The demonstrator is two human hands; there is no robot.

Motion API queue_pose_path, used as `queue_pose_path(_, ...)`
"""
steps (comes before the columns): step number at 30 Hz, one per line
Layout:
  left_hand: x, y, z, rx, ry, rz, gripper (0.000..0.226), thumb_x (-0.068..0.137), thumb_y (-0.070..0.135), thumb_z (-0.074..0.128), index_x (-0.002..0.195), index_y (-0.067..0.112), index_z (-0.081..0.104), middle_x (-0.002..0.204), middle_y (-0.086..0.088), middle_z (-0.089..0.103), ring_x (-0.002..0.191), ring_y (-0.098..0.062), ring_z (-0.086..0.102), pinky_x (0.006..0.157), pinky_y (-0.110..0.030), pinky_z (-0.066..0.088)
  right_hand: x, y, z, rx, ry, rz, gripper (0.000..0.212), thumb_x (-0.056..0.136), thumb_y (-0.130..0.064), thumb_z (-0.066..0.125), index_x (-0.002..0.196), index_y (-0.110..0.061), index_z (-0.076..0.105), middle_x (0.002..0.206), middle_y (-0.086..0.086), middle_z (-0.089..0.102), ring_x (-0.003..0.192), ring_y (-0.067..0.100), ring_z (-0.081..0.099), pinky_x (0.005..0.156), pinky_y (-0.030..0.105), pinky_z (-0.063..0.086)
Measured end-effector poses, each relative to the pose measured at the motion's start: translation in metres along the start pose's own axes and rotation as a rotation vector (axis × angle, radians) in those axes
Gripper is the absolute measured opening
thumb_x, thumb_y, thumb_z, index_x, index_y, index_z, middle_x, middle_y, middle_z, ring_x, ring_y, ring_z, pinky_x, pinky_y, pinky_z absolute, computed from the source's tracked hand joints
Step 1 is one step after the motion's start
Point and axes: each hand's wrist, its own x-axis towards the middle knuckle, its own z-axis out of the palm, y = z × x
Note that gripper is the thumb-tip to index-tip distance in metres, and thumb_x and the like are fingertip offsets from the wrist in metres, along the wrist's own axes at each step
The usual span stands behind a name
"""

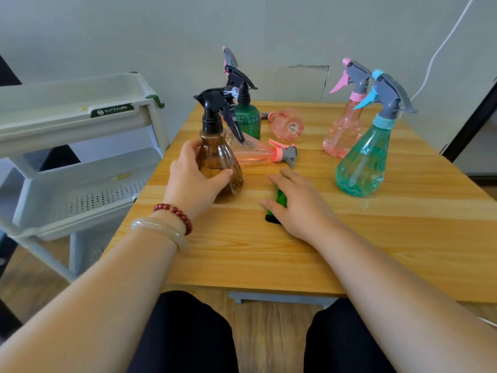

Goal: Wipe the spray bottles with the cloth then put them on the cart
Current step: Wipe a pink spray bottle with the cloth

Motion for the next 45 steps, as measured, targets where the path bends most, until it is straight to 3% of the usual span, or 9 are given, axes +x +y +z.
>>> queue_pose_path(3,0.009,-0.004,-0.007,0.015,-0.011,-0.011,0.075,0.088,0.031,0.072,0.15,0.019,0.03,0.126,0.011,0.046,0.112,-0.005,0.045,0.088,-0.017,0.04,0.009,-0.007,0.002,0.009,0.011,-0.021,0.057,0.096,-0.046,0.054,0.148,-0.027,0.041,0.161,-0.002,0.024,0.148,0.02,0.019,0.119,0.036,0.015)
queue_pose_path(7,0.023,-0.014,-0.012,0.068,-0.015,-0.004,0.077,0.087,0.038,0.072,0.151,0.019,0.033,0.145,0.001,0.046,0.129,-0.016,0.047,0.109,-0.038,0.043,0.031,-0.015,0.001,-0.097,0.076,0.052,0.077,0.083,-0.077,0.044,0.146,-0.032,0.041,0.159,-0.004,0.027,0.147,0.024,0.021,0.119,0.057,0.008)
queue_pose_path(11,0.034,-0.021,-0.012,0.081,-0.007,0.006,0.076,0.088,0.039,0.07,0.152,0.021,0.032,0.148,-0.003,0.043,0.133,-0.02,0.045,0.111,-0.044,0.042,0.059,-0.018,-0.002,-0.098,0.17,0.052,0.079,0.083,-0.07,0.056,0.145,-0.024,0.041,0.152,0.001,0.041,0.141,0.024,0.034,0.116,0.055,0.024)
queue_pose_path(16,0.044,-0.029,-0.006,0.054,-0.003,0.025,0.075,0.091,0.038,0.067,0.154,0.024,0.028,0.147,0.0,0.046,0.132,-0.018,0.047,0.111,-0.043,0.042,0.085,-0.019,0.005,-0.218,0.032,0.102,0.093,0.091,-0.062,0.051,0.157,-0.019,0.003,0.165,0.002,0.002,0.152,0.021,0.0,0.122,0.05,0.002)
queue_pose_path(18,0.045,-0.032,-0.002,0.029,-0.001,0.006,0.077,0.092,0.038,0.065,0.155,0.026,0.023,0.146,0.001,0.048,0.132,-0.018,0.048,0.11,-0.044,0.043,0.089,-0.016,0.01,-0.207,-0.006,0.143,0.091,0.093,-0.061,0.047,0.157,-0.017,-0.001,0.165,0.001,0.0,0.152,0.02,-0.001,0.122,0.049,-0.002)
queue_pose_path(26,0.055,-0.034,0.01,0.029,0.03,-0.032,0.078,0.092,0.04,0.064,0.155,0.023,0.02,0.156,-0.001,0.033,0.143,-0.021,0.034,0.116,-0.047,0.034,0.083,-0.012,0.018,-0.144,0.124,0.174,0.074,0.095,-0.044,0.053,0.155,-0.016,0.019,0.156,0.006,0.023,0.146,0.025,0.019,0.122,0.05,0.01)
queue_pose_path(34,0.065,-0.02,0.012,0.098,0.129,-0.117,0.086,0.082,0.053,0.073,0.149,0.02,0.03,0.144,-0.007,0.036,0.134,-0.026,0.038,0.112,-0.041,0.036,0.074,-0.015,0.011,-0.175,0.159,0.287,0.053,0.094,-0.027,0.05,0.144,-0.02,0.034,0.143,0.006,0.042,0.134,0.028,0.035,0.109,0.047,0.024)
queue_pose_path(40,0.072,-0.027,0.016,0.048,0.043,-0.104,0.094,0.088,0.04,0.069,0.157,0.015,0.011,0.158,-0.005,0.027,0.145,-0.025,0.028,0.119,-0.045,0.028,0.072,-0.013,0.009,-0.155,0.164,0.316,0.054,0.093,-0.024,0.05,0.144,-0.021,0.034,0.149,0.005,0.037,0.139,0.026,0.03,0.113,0.049,0.019)
queue_pose_path(45,0.077,-0.031,0.018,0.12,0.108,-0.062,0.09,0.085,0.043,0.073,0.155,0.016,0.022,0.152,-0.006,0.038,0.138,-0.025,0.039,0.115,-0.045,0.036,0.072,-0.013,0.009,-0.155,0.174,0.316,0.052,0.094,-0.023,0.049,0.144,-0.021,0.034,0.15,0.005,0.036,0.14,0.026,0.029,0.113,0.049,0.019)
